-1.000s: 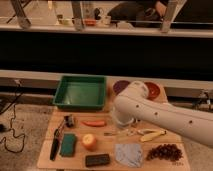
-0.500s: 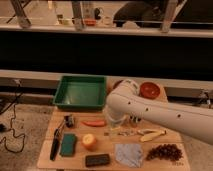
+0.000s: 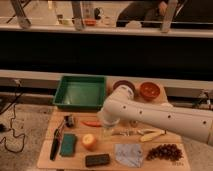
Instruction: Place pepper in purple bowl
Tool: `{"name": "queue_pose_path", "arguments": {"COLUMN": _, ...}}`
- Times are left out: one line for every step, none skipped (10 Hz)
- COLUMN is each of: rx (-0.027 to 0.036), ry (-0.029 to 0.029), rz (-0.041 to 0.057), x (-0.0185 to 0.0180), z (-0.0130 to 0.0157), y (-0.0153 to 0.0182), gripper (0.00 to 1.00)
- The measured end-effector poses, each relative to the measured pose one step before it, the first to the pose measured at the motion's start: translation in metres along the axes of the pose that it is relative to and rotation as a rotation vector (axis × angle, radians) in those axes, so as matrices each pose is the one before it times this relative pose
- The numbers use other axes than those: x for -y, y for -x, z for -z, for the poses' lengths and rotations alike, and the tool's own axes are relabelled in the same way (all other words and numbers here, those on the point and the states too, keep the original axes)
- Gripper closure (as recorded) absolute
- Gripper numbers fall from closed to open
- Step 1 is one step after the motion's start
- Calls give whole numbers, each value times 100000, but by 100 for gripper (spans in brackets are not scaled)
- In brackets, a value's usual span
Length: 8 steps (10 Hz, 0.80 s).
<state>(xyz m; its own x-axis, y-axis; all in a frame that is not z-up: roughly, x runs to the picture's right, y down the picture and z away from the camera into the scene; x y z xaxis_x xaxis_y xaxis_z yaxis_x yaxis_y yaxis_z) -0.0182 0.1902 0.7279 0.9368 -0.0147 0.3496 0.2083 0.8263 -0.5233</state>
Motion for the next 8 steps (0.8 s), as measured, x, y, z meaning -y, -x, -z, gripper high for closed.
{"name": "queue_pose_path", "arguments": {"rx": 313, "ry": 210, "rz": -70, "x": 3, "z": -239, "y": 73, "gripper": 20}}
{"name": "queue_pose_path", "arguments": {"rx": 89, "ry": 18, "rz": 215, "x": 35, "z": -5, "y": 135, "gripper": 20}}
{"name": "queue_pose_path", "arguments": {"rx": -34, "ry": -77, "rz": -210, "x": -6, "z": 49, "y": -91, "gripper": 20}}
{"name": "queue_pose_path", "arguments": {"rx": 1, "ry": 6, "rz": -89, "x": -13, "z": -1, "y": -39, "gripper": 20}}
{"name": "queue_pose_path", "arguments": {"rx": 23, "ry": 32, "rz": 132, "x": 13, "z": -16, "y": 65, "gripper": 20}}
{"name": "queue_pose_path", "arguments": {"rx": -3, "ry": 117, "rz": -34, "x": -44, "z": -19, "y": -9, "gripper": 20}}
{"name": "queue_pose_path", "arguments": {"rx": -154, "ry": 441, "rz": 15, "x": -183, "z": -250, "y": -68, "gripper": 20}}
{"name": "queue_pose_path", "arguments": {"rx": -128, "ry": 278, "rz": 878, "x": 16, "z": -687, "y": 289, "gripper": 20}}
